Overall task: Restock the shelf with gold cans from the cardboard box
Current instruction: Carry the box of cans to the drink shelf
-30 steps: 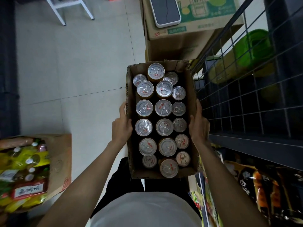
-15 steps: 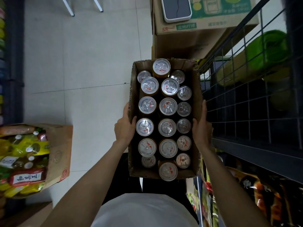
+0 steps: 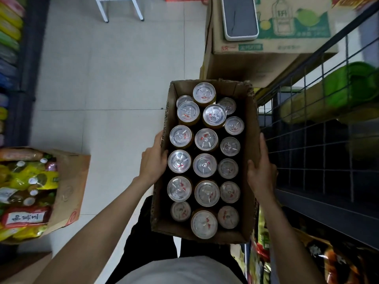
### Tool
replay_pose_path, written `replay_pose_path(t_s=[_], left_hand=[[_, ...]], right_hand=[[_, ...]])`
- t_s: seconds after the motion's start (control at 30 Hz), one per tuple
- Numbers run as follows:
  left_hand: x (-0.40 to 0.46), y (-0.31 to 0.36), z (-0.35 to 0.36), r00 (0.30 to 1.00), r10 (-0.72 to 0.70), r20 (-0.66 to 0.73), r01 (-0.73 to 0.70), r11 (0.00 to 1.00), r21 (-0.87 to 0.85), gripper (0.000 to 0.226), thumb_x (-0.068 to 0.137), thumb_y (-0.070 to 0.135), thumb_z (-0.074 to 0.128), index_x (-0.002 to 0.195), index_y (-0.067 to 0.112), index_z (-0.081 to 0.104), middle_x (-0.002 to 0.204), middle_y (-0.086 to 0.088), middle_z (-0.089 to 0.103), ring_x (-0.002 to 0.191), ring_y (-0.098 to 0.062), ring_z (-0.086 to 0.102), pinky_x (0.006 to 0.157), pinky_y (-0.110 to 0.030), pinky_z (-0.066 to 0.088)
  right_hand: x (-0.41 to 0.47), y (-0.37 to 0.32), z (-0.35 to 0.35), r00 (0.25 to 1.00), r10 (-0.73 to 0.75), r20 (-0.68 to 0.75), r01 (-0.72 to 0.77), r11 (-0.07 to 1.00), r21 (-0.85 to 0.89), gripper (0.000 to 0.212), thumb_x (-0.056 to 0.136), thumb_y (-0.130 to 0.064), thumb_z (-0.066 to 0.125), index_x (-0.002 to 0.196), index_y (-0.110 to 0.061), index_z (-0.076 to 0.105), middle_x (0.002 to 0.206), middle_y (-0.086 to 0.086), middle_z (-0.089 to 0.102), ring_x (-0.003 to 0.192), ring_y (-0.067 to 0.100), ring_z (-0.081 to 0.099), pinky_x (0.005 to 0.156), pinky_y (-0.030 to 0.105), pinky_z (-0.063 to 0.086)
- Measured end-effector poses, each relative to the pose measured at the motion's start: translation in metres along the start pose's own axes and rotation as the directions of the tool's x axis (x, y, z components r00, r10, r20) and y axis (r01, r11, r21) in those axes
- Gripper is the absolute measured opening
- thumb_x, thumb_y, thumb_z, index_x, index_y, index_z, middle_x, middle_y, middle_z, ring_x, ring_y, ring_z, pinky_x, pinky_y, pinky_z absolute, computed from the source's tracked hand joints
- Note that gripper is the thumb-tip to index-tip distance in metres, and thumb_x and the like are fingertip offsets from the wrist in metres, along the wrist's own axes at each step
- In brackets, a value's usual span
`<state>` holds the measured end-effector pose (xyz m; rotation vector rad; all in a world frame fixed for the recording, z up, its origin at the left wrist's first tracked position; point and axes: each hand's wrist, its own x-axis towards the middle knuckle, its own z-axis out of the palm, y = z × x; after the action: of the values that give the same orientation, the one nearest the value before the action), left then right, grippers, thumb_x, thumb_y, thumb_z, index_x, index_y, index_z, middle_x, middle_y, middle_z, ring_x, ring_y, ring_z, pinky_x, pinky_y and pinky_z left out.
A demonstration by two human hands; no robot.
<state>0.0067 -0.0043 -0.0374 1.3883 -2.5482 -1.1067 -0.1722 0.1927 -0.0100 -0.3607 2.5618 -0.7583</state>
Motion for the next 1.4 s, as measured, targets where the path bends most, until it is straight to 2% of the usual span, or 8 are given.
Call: replay_pose_path(t_s=[0.23,0.37,0.6,0.77,0.9,1.13,1.23,1.4], left_hand=[[-0.008,-0.025,-0.039,0.998,-0.047,-0.027,0.047,0.999,-0.020,0.057,0.090,0.007,0.052,0.141,0.020,0.031,0.099,-0.016,0.069,0.089,-0.043,0.059,0.072,-0.033,0.034],[-0.006,-0.050,-0.070,0.996,-0.078,-0.040,0.076,0.996,-0.039,0.055,0.091,0.009,0.051,0.141,0.021,0.031,0.097,-0.015,0.069,0.088,-0.041,0.059,0.073,-0.034,0.037],[0.027,-0.114,-0.151,0.993,-0.116,-0.020,0.115,0.992,-0.045,0.054,0.091,0.012,0.049,0.139,0.028,0.030,0.098,-0.013,0.069,0.092,-0.040,0.059,0.078,-0.038,0.043],[0.075,-0.162,-0.228,0.998,-0.067,-0.001,0.067,0.998,0.008,0.055,0.090,0.008,0.048,0.139,0.025,0.032,0.101,-0.017,0.067,0.095,-0.042,0.056,0.069,-0.031,0.033],[0.117,-0.190,-0.287,0.998,-0.063,0.014,0.063,0.998,0.032,0.056,0.089,0.007,0.047,0.140,0.026,0.032,0.109,-0.016,0.066,0.099,-0.040,0.058,0.074,-0.032,0.039],[0.197,-0.223,-0.355,0.993,-0.115,-0.022,0.115,0.993,-0.009,0.056,0.092,0.006,0.050,0.141,0.026,0.032,0.119,-0.012,0.063,0.102,-0.034,0.060,0.085,-0.039,0.049],[0.240,-0.230,-0.376,0.989,-0.135,-0.056,0.136,0.991,0.014,0.056,0.091,0.005,0.051,0.140,0.024,0.032,0.115,-0.016,0.064,0.099,-0.037,0.060,0.084,-0.042,0.051],[0.326,-0.230,-0.406,0.983,-0.160,-0.095,0.161,0.987,0.001,0.057,0.089,0.006,0.048,0.141,0.023,0.033,0.119,-0.016,0.062,0.104,-0.037,0.057,0.085,-0.037,0.046]], right_hand=[[-0.017,-0.031,0.014,0.999,-0.022,0.044,0.021,1.000,0.008,0.083,0.090,-0.003,0.056,0.147,-0.044,0.013,0.122,0.013,0.064,0.102,0.031,0.065,0.088,0.037,0.049],[-0.027,-0.064,0.030,0.994,-0.091,0.057,0.092,0.996,-0.009,0.082,0.090,-0.003,0.056,0.148,-0.041,0.013,0.118,0.013,0.066,0.088,0.030,0.068,0.075,0.027,0.048],[-0.046,-0.146,0.086,0.984,-0.161,0.070,0.163,0.986,-0.019,0.089,0.086,0.001,0.058,0.146,-0.046,0.011,0.105,0.026,0.066,0.084,0.040,0.065,0.072,0.054,0.054],[-0.045,-0.216,0.144,0.988,-0.146,0.050,0.145,0.989,0.009,0.088,0.082,0.003,0.061,0.146,-0.040,0.019,0.126,0.010,0.062,0.104,0.033,0.063,0.080,0.039,0.051],[-0.037,-0.279,0.183,0.991,-0.114,0.068,0.110,0.992,0.062,0.085,0.082,0.006,0.060,0.148,-0.032,0.022,0.126,0.009,0.062,0.109,0.028,0.062,0.083,0.028,0.045],[0.011,-0.382,0.229,0.987,-0.131,0.097,0.124,0.990,0.071,0.084,0.085,0.003,0.058,0.147,-0.038,0.019,0.124,0.009,0.063,0.104,0.029,0.064,0.090,0.036,0.049],[0.045,-0.422,0.243,0.982,-0.163,0.100,0.155,0.985,0.078,0.086,0.085,0.003,0.057,0.145,-0.045,0.017,0.124,0.010,0.063,0.107,0.032,0.063,0.097,0.051,0.047],[0.120,-0.496,0.255,0.952,-0.272,0.142,0.270,0.962,0.034,0.079,0.087,0.005,0.053,0.149,-0.030,0.018,0.129,0.012,0.059,0.112,0.035,0.059,0.094,0.042,0.046]])
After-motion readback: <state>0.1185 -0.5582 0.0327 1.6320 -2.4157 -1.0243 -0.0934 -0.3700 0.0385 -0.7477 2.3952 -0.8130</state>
